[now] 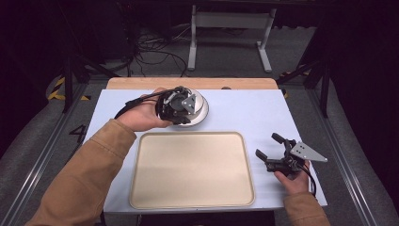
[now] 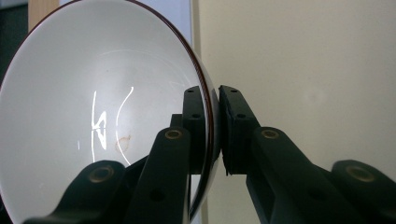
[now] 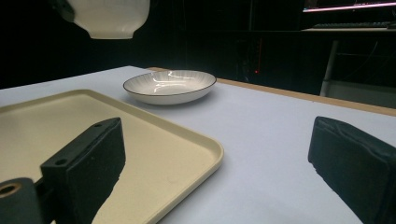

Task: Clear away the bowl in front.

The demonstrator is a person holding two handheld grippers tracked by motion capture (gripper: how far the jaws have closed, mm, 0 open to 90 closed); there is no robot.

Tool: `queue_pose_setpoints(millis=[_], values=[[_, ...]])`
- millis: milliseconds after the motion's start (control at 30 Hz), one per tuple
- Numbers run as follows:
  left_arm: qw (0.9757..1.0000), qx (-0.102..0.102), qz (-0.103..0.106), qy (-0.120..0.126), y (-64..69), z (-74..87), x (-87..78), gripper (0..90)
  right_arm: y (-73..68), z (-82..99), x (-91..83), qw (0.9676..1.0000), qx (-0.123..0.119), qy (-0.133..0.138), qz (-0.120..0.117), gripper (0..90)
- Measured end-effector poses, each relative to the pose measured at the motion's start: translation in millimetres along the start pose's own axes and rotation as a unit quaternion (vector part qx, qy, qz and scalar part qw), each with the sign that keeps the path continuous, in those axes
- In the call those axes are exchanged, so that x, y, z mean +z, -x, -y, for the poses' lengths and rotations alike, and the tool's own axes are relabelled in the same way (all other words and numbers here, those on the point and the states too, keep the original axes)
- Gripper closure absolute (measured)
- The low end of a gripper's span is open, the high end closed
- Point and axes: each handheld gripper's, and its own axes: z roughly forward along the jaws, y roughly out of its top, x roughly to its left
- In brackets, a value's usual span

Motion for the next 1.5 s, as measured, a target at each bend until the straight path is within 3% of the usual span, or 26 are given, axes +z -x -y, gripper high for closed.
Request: queue_pose_setpoints(millis=[100,333,600,800,933,1267,1500], values=[[0.9999,0.013,0.004,0.001,7.6,-3.3,-4.8,82.5,0.0,0.0,0.0,1.0,0.0,0.0,0.0,4.5],[0.9996,0.021,0.018,0.002,21.2,-8.6,-9.6,82.3,-0.1,0.0,0.0,1.0,-0.001,0.0,0.0,4.4],[0.9984,0.05,0.026,0.007,40.1,-19.7,-15.9,82.7,-0.3,0.0,0.0,1.0,0.0,-0.001,0.001,4.4],[0.9956,0.087,0.035,0.0,57.2,-27.0,-18.9,82.7,-0.2,-0.1,0.1,1.0,-0.001,-0.001,0.0,4.3],[0.9943,0.098,0.041,0.002,63.7,-29.2,-21.0,82.7,-0.2,-0.1,0.1,1.0,-0.001,-0.001,0.0,4.3],[0.9916,0.114,0.062,0.003,84.4,-32.9,-19.1,82.7,-0.3,-0.1,0.2,1.0,-0.002,-0.001,0.0,4.2],[0.9913,0.112,0.069,0.003,89.8,-31.9,-15.2,82.8,-0.3,-0.1,0.2,1.0,-0.003,-0.001,0.001,4.2]])
